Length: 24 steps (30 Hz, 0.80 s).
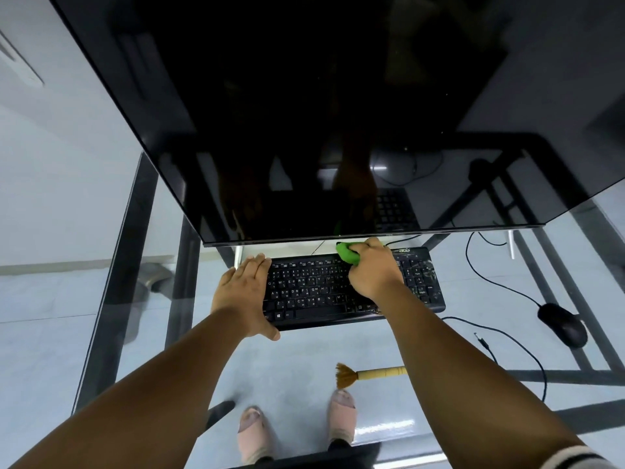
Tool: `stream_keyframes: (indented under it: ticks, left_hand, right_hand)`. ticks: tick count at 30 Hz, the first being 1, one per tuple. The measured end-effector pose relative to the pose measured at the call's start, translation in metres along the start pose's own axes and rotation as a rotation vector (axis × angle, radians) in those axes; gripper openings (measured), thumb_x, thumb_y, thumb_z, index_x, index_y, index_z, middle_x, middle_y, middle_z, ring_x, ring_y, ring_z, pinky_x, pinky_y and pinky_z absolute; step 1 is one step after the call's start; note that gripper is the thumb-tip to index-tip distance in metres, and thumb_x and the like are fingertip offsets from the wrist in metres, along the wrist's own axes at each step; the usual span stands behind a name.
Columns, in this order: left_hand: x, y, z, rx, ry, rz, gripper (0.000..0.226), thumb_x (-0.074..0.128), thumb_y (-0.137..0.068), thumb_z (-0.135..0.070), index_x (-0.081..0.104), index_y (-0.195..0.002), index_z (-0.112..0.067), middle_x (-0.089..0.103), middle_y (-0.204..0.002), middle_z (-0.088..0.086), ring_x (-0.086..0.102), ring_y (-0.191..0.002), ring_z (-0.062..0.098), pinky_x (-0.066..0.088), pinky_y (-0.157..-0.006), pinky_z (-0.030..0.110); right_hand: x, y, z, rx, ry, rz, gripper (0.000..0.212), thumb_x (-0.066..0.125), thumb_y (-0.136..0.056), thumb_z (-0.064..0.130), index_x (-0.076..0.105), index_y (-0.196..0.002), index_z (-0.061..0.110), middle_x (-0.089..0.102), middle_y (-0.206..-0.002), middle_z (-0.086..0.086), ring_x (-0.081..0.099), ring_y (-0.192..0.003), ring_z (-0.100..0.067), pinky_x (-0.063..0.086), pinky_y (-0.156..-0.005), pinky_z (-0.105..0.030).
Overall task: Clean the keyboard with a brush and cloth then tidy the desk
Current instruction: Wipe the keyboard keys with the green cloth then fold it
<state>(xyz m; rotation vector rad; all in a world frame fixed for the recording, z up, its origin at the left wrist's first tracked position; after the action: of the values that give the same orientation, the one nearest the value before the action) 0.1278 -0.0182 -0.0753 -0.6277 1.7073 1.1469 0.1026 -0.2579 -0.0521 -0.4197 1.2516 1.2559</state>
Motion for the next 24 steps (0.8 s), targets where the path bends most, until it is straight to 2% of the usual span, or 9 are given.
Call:
stream_keyframes:
  ticks: [6, 11, 18, 24]
  left_hand:
    - [-0.003, -0.003, -0.013, 0.012, -0.058, 0.016, 0.145, 0.080, -0.049, -0.066, -0.010, -0.152, -0.019, -0.005, -0.161, 0.006, -0.004, -0.149, 0.025, 0.003, -0.121, 0.039]
    - [-0.002, -0.010, -0.041, 0.074, -0.075, 0.048, 0.146, 0.080, -0.052, -0.064, -0.016, -0.152, -0.017, -0.015, -0.161, 0.006, -0.009, -0.149, 0.024, 0.001, -0.121, 0.042]
    - [-0.007, -0.016, -0.051, 0.112, -0.096, -0.008, 0.146, 0.080, -0.045, -0.066, -0.006, -0.153, -0.019, 0.008, -0.157, 0.004, 0.008, -0.147, 0.024, 0.011, -0.121, 0.040]
    - [-0.005, -0.010, -0.054, 0.116, -0.091, -0.025, 0.147, 0.080, -0.043, -0.067, -0.005, -0.153, -0.019, 0.011, -0.156, 0.004, 0.011, -0.145, 0.024, 0.016, -0.119, 0.038]
  right_hand:
    - [-0.004, -0.010, -0.008, 0.009, 0.022, 0.070, 0.057, 0.044, -0.086, 0.010, 0.043, -0.142, 0.022, 0.042, -0.135, -0.002, 0.033, -0.126, -0.028, 0.043, -0.103, -0.044]
    - [-0.003, -0.013, -0.009, 0.002, 0.035, 0.080, 0.056, 0.043, -0.084, 0.010, 0.046, -0.139, 0.022, 0.044, -0.133, -0.002, 0.035, -0.124, -0.028, 0.045, -0.099, -0.045]
    - [-0.001, -0.011, -0.013, -0.047, 0.077, 0.094, 0.054, 0.043, -0.088, 0.015, 0.043, -0.141, 0.020, 0.041, -0.132, -0.002, 0.036, -0.122, -0.027, 0.045, -0.101, -0.044]
    - [0.002, -0.004, -0.017, -0.088, 0.062, 0.072, 0.054, 0.043, -0.090, 0.017, 0.040, -0.144, 0.020, 0.040, -0.134, 0.001, 0.036, -0.122, -0.024, 0.046, -0.099, -0.043]
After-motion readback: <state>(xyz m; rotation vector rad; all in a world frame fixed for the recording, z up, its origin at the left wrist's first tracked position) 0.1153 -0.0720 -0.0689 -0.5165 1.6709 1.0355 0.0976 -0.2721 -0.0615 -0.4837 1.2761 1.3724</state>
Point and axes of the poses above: each hand's wrist, its own y-axis away from the middle knuckle, its own x-axis out of the palm, z = x × y, the point moved 8 cm from there along -y, towards the middle knuckle
